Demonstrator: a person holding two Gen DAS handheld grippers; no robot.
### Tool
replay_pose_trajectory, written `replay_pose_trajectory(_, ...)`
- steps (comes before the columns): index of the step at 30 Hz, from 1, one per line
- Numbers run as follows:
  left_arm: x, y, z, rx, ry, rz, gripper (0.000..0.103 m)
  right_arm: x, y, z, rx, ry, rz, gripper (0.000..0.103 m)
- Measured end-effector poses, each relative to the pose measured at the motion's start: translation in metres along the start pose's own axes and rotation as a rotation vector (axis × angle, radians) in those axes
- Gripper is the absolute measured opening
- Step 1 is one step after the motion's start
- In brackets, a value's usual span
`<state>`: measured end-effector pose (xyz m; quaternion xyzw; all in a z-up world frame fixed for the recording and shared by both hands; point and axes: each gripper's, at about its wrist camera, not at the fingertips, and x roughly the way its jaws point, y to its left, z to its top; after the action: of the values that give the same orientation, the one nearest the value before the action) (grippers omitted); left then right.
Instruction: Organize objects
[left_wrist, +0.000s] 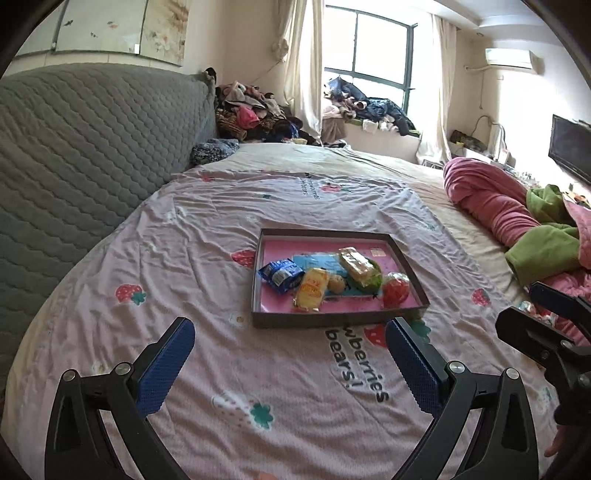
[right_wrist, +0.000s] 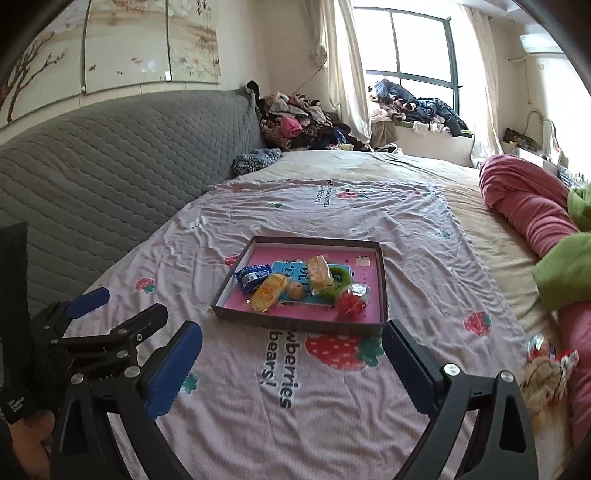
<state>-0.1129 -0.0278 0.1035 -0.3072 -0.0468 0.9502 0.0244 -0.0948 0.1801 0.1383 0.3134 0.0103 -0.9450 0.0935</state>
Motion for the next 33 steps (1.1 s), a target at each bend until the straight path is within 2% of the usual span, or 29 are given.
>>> replay_pose_trajectory(4, -0.013, 0.0, -0.007, 0.004, -0.009, 0.005, 0.103, -0.016, 0.004, -0.009, -0.007, -0.027, 0.007, 0.102)
replay_pose_trajectory(13, -0.04, 0.002, -0.01, 0.009, -0.037, 0.019, 0.103, -0.042, 0.007, -0.012, -0.032, -0.06, -0.03, 0.102)
replay_pose_trajectory(21, -0.058, 0.002, -0.017, 0.015, -0.052, 0.017, 0.103, -0.042, 0.002, -0.029, -0.03, -0.039, -0.065, 0.103)
replay_pose_trajectory(26, -0.063, 0.003, -0.024, 0.02, -0.059, 0.026, 0.103, -0.042, -0.004, -0.043, -0.041, -0.051, -0.119, 0.103)
replay_pose_trajectory(33, -0.062, 0.002, -0.036, 0.03, -0.044, 0.038, 0.103, -0.044, -0.016, -0.056, -0.017, -0.054, -0.146, 0.103)
